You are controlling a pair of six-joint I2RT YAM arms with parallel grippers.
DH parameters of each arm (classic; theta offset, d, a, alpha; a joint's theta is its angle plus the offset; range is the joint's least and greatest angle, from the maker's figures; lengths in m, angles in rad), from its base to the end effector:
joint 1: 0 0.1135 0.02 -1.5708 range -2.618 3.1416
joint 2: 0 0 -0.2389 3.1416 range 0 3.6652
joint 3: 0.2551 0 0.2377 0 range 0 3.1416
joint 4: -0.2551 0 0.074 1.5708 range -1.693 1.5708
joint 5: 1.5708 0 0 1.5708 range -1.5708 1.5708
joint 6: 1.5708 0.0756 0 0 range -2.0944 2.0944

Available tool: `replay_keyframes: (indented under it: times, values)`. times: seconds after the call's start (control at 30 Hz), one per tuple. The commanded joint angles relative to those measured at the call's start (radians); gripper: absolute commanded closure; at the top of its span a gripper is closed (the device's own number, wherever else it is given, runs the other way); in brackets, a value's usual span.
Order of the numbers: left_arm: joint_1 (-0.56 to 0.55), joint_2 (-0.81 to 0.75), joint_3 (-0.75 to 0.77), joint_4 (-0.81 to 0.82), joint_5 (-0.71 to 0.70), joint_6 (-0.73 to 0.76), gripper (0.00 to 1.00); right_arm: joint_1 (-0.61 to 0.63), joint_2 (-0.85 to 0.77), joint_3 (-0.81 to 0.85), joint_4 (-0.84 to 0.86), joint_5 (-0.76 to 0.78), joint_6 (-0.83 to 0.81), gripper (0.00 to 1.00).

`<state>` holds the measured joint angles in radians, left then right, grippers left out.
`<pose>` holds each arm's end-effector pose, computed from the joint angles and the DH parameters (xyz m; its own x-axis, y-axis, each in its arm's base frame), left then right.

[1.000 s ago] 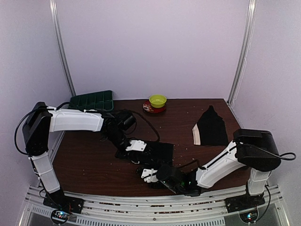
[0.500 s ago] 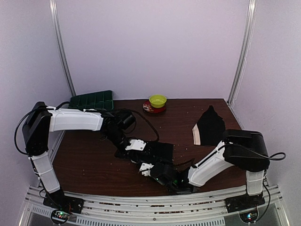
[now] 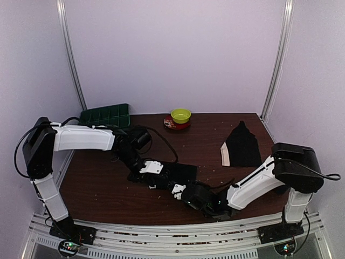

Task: Roll the underwear
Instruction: Pick up the underwear from the center of the board.

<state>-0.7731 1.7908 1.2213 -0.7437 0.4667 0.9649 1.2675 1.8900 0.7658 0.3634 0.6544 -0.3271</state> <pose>0.2155 -0.2578 0.1363 0.1859 0.8442 -0.5027 0.9708 -0.2367 -0.0384 0.1471 0.3159 0.0664 0.0060 -0.8345 -0.5510 -0.6585 0.4114 -0.6301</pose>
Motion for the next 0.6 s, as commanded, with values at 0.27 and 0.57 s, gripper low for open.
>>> replay_keyframes:
  times: [0.27, 0.57]
  values:
    - [0.008, -0.037, -0.058, -0.002, -0.015, 0.017, 1.0, 0.0, -0.027, 0.017, -0.255, -0.082, 0.099, 0.8]
    - [0.009, -0.069, -0.094, 0.007, -0.044, 0.026, 1.0, 0.001, -0.091, 0.061, -0.386, -0.27, 0.105, 1.0]
